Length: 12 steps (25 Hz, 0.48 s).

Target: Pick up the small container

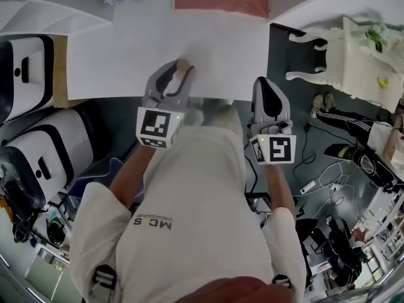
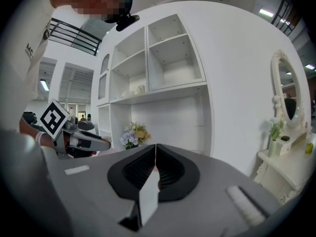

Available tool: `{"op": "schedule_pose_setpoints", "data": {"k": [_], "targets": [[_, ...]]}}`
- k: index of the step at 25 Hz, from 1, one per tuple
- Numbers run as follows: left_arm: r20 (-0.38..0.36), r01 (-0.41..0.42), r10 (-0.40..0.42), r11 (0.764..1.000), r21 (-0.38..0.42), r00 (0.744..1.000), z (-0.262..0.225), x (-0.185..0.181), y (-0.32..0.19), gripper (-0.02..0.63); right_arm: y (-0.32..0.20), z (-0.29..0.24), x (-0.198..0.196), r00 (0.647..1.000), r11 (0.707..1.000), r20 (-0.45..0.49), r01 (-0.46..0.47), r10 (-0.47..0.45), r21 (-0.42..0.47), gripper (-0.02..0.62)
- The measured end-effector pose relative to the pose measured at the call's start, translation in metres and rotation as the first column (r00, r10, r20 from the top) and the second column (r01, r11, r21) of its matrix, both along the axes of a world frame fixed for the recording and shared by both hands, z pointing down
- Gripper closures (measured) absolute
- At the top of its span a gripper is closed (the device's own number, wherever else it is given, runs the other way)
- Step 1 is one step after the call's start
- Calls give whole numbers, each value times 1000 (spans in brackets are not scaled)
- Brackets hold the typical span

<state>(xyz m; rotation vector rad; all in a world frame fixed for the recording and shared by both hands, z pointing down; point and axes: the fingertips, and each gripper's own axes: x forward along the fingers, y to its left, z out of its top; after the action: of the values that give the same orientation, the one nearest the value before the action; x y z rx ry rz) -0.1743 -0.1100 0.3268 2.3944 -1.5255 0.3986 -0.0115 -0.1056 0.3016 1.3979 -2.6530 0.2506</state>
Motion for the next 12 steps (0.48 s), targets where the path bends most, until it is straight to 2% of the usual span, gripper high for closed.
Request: {"op": "schedule_pose_setpoints", "data": {"k": [12], "targets": [[-4,-5,5,999,37,1000,-24,-21,7,479,3,-27,-27,999,998,-39,10,-7,66,598]]}}
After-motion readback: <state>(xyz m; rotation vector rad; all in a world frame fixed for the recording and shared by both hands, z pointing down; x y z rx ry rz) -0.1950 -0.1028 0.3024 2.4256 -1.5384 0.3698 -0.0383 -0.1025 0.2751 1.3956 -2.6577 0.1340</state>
